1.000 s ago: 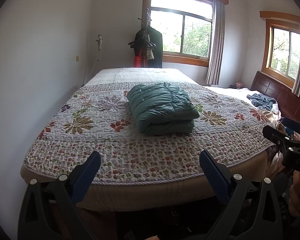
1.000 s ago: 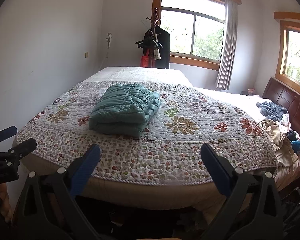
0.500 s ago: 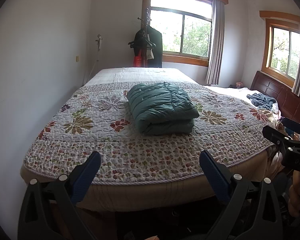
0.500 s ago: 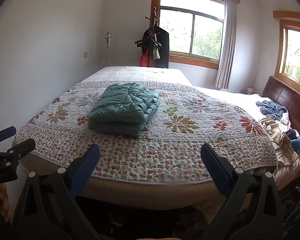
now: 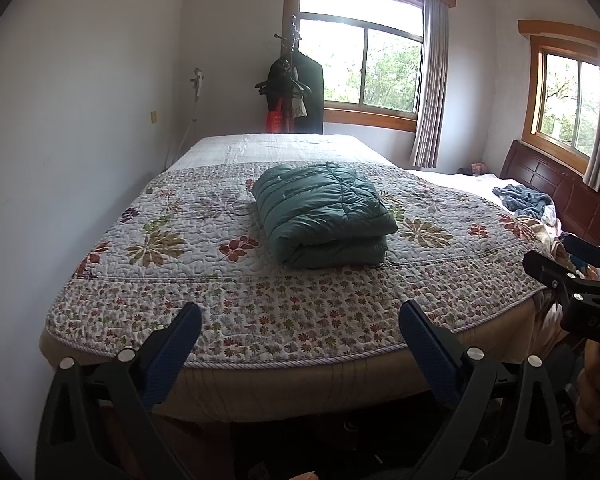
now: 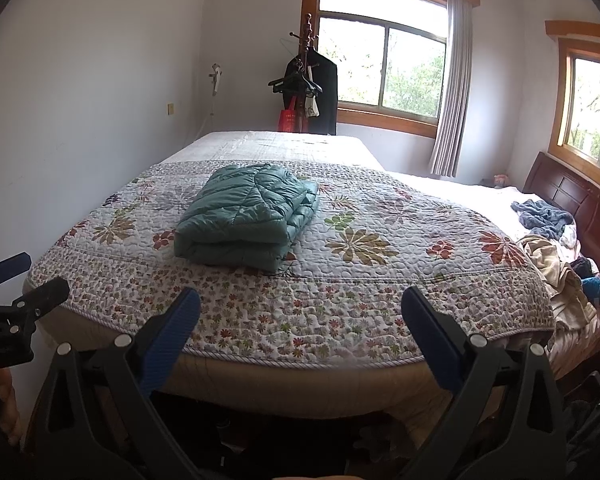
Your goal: Fold large clothes
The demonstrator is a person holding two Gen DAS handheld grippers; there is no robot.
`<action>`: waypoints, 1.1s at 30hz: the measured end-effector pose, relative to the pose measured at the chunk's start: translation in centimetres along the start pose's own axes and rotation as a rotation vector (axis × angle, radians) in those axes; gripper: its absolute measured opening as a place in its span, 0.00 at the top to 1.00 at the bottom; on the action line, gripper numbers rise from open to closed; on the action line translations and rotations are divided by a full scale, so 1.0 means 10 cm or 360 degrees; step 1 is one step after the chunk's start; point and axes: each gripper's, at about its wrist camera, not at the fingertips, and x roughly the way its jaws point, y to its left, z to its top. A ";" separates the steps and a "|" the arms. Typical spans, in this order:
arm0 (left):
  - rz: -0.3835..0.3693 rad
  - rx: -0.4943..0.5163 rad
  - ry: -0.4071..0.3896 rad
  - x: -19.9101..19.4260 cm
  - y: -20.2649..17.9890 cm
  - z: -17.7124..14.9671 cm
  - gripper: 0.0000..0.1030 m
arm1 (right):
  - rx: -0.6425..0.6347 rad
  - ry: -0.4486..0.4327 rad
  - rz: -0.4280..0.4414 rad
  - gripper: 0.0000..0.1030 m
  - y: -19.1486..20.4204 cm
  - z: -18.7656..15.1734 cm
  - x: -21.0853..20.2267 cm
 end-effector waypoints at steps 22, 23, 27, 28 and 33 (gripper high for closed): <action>-0.0003 -0.0004 0.0003 0.01 0.02 -0.02 0.04 | -0.0014 -0.0005 0.0001 0.03 0.03 0.01 0.01; -0.0003 -0.0004 0.0004 0.01 0.02 -0.03 0.04 | -0.0015 -0.0005 0.0001 0.03 0.03 0.01 0.01; -0.0002 -0.0003 0.0007 0.01 0.02 -0.03 0.04 | -0.0017 -0.0005 0.0001 0.03 0.04 0.01 0.02; -0.0003 -0.0004 0.0007 0.01 0.02 -0.03 0.04 | -0.0017 -0.0006 0.0002 0.03 0.04 0.01 0.02; 0.0000 -0.0007 0.0005 0.02 0.03 -0.03 0.04 | -0.0018 0.0008 0.0013 0.03 0.05 0.01 0.03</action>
